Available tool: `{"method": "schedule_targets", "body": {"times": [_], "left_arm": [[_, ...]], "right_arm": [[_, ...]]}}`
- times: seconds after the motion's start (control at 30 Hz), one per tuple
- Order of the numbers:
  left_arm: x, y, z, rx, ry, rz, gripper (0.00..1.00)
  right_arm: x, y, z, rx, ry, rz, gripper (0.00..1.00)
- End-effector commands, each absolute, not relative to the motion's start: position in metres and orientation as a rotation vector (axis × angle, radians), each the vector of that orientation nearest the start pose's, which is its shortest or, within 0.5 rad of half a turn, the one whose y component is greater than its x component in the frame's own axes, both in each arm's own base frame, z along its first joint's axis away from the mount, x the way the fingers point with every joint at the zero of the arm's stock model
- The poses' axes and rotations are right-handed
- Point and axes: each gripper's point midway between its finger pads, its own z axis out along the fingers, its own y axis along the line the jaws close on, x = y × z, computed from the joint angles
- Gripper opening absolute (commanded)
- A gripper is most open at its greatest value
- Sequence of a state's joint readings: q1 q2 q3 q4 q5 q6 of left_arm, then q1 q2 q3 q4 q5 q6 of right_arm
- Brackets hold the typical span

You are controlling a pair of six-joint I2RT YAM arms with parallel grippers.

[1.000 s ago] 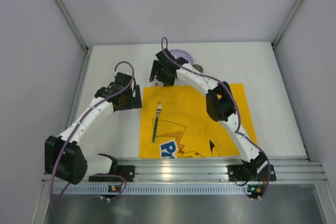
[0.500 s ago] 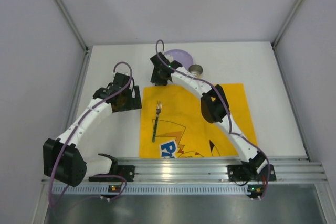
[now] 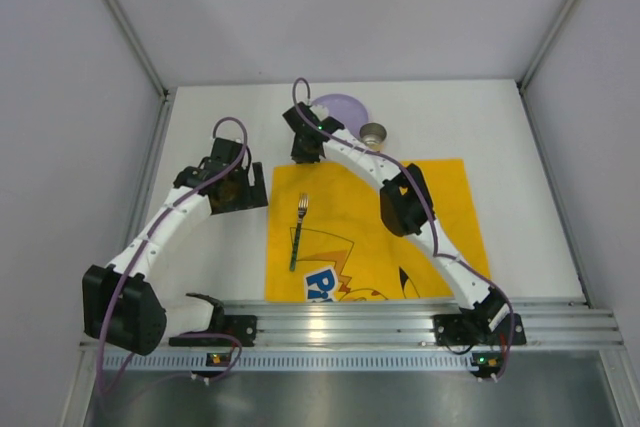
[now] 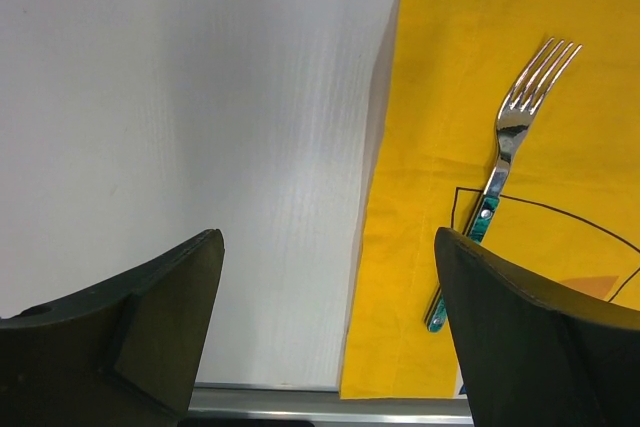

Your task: Set the dinner table for one person

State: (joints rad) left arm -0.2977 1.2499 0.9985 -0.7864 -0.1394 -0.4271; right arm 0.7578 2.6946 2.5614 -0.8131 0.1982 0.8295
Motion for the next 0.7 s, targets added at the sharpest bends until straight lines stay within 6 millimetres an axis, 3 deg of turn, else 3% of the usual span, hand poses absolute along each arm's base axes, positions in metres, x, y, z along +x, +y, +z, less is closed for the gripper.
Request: {"method": "schedule_targets", "body": {"times": [0.0,0.13,0.17,0.23,0.27,0.33,0.37,0.43,0.47,0.6,0.63,0.67], "left_arm": [[0.281,-0.079,0.137,-0.198,2.55,-0.115,0.91],[0.281,-0.077,0.14,-0.197,2.547,-0.105,0.91],[0.28,-0.077,0.14,-0.198,2.549,-0.102,0.91],[0.28,-0.076,0.14,-0.201,2.548,-0.097,0.91],[0.28,-0.076,0.14,-0.202,2.546,-0.096,0.91],[0.281,-0.076,0.139,-0.208,2.549,-0.094,0.91],[0.282,-0.076,0.139,-0.208,2.549,-0.094,0.91],[0.284,-0.077,0.141,-0.212,2.545,-0.097,0.91],[0.286,-0.077,0.143,-0.213,2.541,-0.096,0.91],[0.291,-0.075,0.147,-0.213,2.534,-0.075,0.91],[0.291,-0.075,0.148,-0.212,2.533,-0.073,0.91],[0.292,-0.074,0.149,-0.212,2.531,-0.065,0.91]], "right_arm": [[0.445,0.432,0.005,0.107,2.579,0.291,0.07],[0.448,0.432,0.009,0.131,2.588,0.346,0.0],[0.458,0.434,0.026,0.143,2.547,0.402,0.0],[0.461,0.439,0.036,0.103,2.523,0.462,0.0],[0.471,0.446,0.064,0.095,2.444,0.523,0.0],[0.477,0.455,0.088,0.049,2.366,0.585,0.0],[0.486,0.465,0.121,0.046,2.271,0.669,0.0],[0.491,0.471,0.149,0.025,2.191,0.72,0.0],[0.497,0.476,0.18,0.031,2.111,0.765,0.0],[0.508,0.475,0.248,0.024,1.944,0.812,0.0],[0.507,0.469,0.273,0.013,1.896,0.814,0.0],[0.509,0.463,0.286,0.017,1.868,0.793,0.0]]}}
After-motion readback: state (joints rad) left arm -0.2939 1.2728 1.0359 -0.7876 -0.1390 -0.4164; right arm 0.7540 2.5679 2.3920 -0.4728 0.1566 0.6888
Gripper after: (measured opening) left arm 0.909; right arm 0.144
